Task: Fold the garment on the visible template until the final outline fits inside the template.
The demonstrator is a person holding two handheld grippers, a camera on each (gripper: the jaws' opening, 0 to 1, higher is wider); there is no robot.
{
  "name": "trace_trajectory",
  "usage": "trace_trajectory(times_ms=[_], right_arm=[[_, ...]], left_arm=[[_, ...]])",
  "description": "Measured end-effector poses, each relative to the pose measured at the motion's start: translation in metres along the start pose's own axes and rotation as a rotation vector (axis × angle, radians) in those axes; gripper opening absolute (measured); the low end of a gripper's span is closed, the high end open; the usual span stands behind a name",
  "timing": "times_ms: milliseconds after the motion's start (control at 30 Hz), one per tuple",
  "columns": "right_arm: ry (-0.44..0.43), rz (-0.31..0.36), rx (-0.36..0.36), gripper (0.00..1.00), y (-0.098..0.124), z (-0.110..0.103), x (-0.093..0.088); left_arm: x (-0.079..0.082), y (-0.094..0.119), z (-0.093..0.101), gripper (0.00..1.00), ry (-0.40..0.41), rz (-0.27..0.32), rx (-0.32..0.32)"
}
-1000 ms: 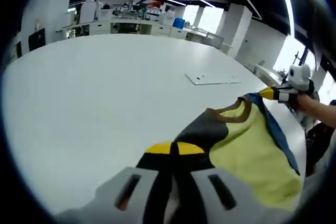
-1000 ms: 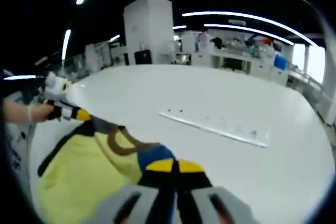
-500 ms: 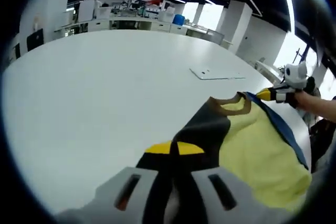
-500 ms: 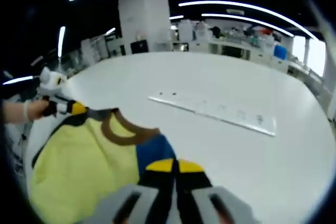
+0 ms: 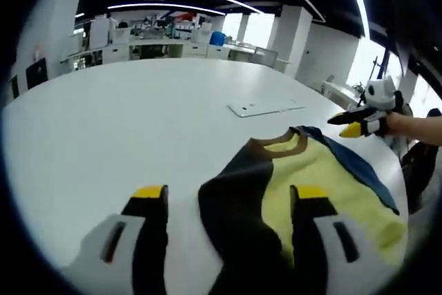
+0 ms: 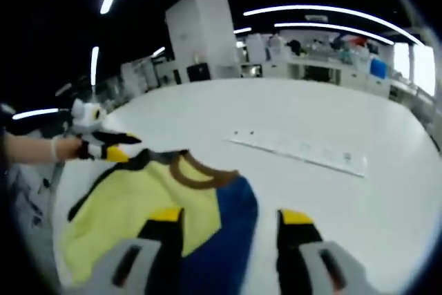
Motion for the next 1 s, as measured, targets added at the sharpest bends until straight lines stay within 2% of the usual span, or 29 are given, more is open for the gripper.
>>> trace_trajectory(times_ms=[67,133,167,300,367,433,700,1000], right_arm=[[0.018,0.002,0.009,0.73,0.004,-0.003,-0.002],[0.046,-0.004,0.016,0.84,0.013,-0.01,-0.005],[0.063,-0.009,0.026,0.87,0.016,-0.013,-0.007],[0.131,-0.03,0.011,0.99,0.031,-0.031,-0.014],[0.158,-0.049,0.001,0.99,0.036,-0.033,-0.018],[0.163,-0.051,0.0,0.99,0.045,-0.046,-0.021],[0.224,-0.05,-0.012,0.96,0.08,-0.077,-0.035],[0.268,-0.065,-0.053,0.93,0.114,-0.1,-0.053]], left_arm=[[-0.001,0.01,0.009,0.91,-0.002,0.007,-0.018],[-0.002,0.018,0.012,0.95,0.0,0.009,-0.037],[-0.002,0.021,0.014,0.98,-0.001,0.012,-0.046],[-0.001,0.038,0.023,0.99,-0.057,0.011,-0.064],[-0.001,0.045,0.026,0.99,-0.065,0.01,-0.064],[-0.001,0.052,0.027,0.99,-0.058,0.018,-0.069],[-0.014,0.087,0.056,0.99,-0.084,0.024,-0.092],[-0.024,0.118,0.065,0.98,-0.086,0.035,-0.094]])
Point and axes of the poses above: the point that each gripper's makers call its tool centre point, and the gripper's own axes: y roughly backward along the fingers, z roughly to its right, x roughly out of its top, the point moved 9 cm from there along y, roughly backward along the fingers, and after that the axes turned 10 degrees about -z, right-handed, at the moved point
